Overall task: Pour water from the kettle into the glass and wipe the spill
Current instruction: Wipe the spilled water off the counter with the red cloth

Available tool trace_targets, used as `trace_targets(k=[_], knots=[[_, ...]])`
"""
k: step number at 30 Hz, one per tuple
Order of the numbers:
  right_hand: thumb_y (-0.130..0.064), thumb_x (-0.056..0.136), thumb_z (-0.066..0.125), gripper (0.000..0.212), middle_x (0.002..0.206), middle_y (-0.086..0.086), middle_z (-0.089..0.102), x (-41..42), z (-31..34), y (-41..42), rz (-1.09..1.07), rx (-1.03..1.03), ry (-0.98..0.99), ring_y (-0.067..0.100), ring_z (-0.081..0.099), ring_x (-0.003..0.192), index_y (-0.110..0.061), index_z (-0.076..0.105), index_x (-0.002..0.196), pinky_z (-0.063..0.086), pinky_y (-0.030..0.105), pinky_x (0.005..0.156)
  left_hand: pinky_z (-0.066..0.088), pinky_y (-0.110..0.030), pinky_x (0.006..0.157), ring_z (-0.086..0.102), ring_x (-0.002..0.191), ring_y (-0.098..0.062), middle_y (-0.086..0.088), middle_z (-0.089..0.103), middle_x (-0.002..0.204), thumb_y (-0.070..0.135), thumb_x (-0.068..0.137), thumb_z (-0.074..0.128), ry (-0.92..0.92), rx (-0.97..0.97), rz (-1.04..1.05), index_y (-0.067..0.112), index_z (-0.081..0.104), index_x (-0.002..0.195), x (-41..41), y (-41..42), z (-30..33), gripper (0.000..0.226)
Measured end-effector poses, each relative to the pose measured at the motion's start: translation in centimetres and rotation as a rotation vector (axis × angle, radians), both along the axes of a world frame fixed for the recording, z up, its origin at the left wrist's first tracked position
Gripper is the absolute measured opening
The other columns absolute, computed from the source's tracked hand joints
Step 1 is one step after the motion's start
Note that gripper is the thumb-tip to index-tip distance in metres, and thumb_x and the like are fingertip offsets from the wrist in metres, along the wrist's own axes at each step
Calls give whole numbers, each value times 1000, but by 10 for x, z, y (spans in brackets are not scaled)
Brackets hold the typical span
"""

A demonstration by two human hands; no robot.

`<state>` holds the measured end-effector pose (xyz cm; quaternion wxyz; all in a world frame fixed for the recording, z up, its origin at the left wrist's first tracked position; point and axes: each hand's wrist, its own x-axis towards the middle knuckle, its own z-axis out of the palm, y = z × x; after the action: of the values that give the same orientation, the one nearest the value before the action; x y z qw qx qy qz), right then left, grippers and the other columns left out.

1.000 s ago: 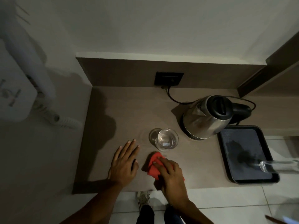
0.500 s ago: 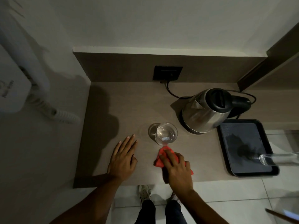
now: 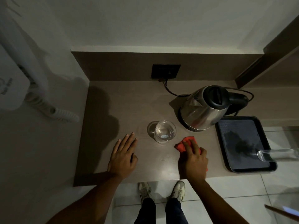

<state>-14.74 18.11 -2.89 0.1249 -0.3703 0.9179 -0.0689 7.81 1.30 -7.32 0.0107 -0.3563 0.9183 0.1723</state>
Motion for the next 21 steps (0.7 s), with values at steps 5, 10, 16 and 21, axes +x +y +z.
trace_targets(k=[5,10,16,21], knots=[[-18,59,85,75,137,17,54,53,-6,3,27,-47,-102,45,53,105,-17,60,130,53,52,72,18,-46,119,15,149,-17,0,21,162,33,87,37,-4,-16,8,19,27,151,-2,1,2,66],[-25,56,86,77,133,9,58,103,-4,-25,261,-94,-160,35,58,104,-23,59,128,54,46,70,20,-47,118,17,149,-18,-1,23,161,30,85,37,17,-19,4,19,28,151,-2,1,2,67],[-26,71,75,66,137,6,57,91,-11,-22,467,-103,-101,35,58,111,-25,54,133,53,45,75,17,-45,119,17,149,-16,1,23,161,27,84,36,38,-9,5,20,28,151,-1,0,1,67],[-23,72,71,62,136,5,58,29,-19,20,547,-71,35,36,54,112,-26,54,132,50,47,76,18,-45,120,17,149,-16,2,25,160,29,85,37,51,-1,14,19,32,149,-2,0,3,65]])
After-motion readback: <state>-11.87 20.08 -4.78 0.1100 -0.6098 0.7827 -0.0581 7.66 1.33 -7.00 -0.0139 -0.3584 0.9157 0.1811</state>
